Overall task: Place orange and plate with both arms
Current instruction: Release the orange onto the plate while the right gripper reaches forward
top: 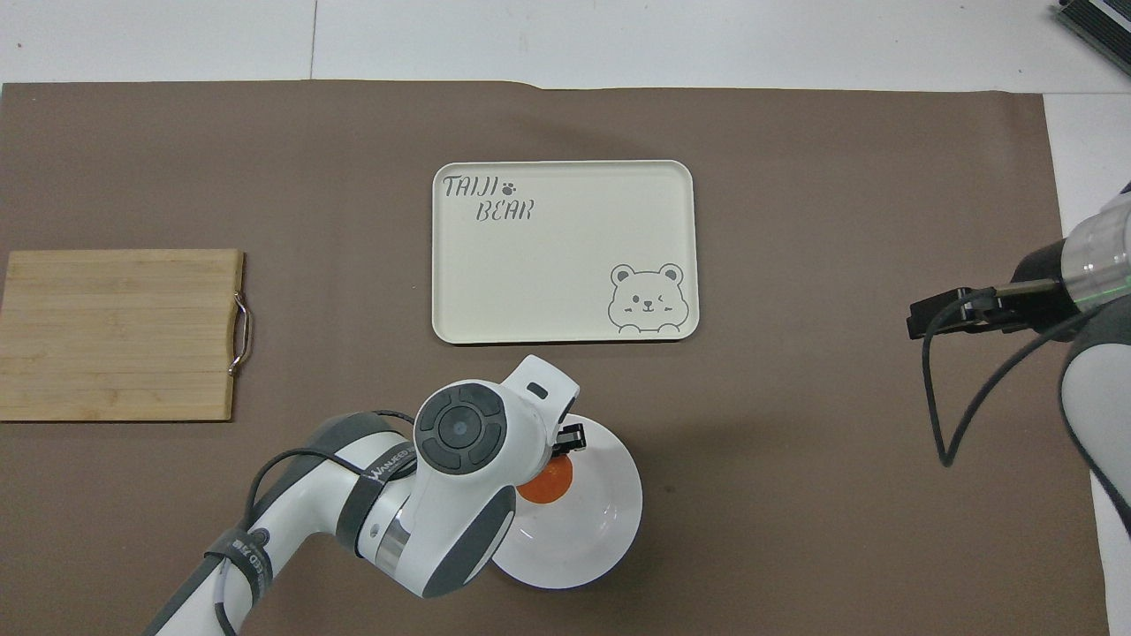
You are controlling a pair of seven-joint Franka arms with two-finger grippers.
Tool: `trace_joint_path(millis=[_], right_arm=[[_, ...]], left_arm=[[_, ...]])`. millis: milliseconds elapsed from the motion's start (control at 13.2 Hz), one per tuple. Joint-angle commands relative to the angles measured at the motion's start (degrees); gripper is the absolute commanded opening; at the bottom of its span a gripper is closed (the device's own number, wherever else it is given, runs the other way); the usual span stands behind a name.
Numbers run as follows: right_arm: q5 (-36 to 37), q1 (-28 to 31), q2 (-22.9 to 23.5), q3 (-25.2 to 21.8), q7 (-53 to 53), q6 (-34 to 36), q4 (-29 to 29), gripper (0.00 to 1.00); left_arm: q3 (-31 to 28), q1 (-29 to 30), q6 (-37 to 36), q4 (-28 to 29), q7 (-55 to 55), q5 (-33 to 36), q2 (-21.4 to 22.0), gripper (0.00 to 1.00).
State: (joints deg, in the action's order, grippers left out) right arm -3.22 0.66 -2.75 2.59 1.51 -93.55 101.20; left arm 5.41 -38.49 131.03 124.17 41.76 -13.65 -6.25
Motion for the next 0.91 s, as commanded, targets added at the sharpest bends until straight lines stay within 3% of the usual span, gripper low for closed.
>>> trace_joint_path(millis=[0, 151, 227, 831], right_arm=[[-5.28, -0.04, -2.87, 0.05, 0.78, -2.6, 6.72, 1.0], [-6.97, -0.74, -2.61, 0.22, -0.19, -4.61, 9.18, 1.0], [-10.37, -0.83, -2.52, 0.22, 0.5, -5.49, 10.93, 1.0], [-26.03, -6.02, -2.26, 0.22, 5.43, -13.94, 22.54, 1.0]], left_arm=[[-0.75, -1.14, 1.07, 1.07, 0.77, -1.3, 0.89, 0.63], [-0.75, -1.14, 1.16, 1.07, 0.78, -1.38, 0.89, 0.8], [-0.84, -1.14, 1.16, 1.07, 0.78, -1.38, 0.89, 0.96], [-1.1, -0.36, -2.51, -1.81, 0.16, -1.3, 1.68, 1.0]])
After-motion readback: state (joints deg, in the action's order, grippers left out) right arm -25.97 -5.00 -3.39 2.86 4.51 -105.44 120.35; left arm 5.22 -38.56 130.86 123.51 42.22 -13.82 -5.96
